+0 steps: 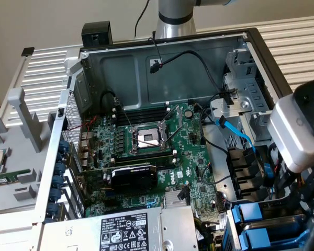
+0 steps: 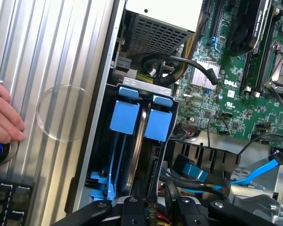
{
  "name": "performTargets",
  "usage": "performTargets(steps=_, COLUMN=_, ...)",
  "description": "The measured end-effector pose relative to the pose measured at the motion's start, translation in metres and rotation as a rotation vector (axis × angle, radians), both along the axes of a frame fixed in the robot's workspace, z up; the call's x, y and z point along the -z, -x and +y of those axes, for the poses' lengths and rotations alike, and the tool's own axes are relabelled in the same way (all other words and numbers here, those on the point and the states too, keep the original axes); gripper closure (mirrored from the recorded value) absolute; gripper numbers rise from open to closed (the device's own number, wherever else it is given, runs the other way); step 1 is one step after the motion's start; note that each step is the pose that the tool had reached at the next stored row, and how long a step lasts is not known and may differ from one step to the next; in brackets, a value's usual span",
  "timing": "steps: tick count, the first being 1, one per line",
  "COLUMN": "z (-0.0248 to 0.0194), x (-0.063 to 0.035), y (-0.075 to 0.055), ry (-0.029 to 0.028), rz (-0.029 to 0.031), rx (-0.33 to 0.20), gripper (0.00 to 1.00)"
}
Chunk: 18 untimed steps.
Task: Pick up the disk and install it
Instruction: 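Insert the first disk wire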
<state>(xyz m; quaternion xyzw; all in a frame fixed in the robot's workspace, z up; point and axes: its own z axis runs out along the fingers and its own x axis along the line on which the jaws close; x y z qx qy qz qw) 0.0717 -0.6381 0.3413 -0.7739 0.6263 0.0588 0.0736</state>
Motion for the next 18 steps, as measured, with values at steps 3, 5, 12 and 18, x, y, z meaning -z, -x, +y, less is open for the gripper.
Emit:
performTargets(steps=3, z=-0.0002, x=0.0007, y=0.0, ry=-0.0054, rz=0.0, rx=0.0, gripper=0.69)
performTargets(steps=5, z=-0.0005, x=0.0007, y=0.0, ry=-0.0064, rz=0.0001, rx=0.0, gripper=0.69)
performTargets(steps=12, z=-0.0015, x=0.0009, y=0.0007, ry=-0.0067, rz=0.0019, rx=0.0, gripper=0.69)
performTargets(steps=18, z=-0.0019, x=0.0009, y=0.0015, ry=-0.0072, rz=0.002, rx=0.0, gripper=0.69)
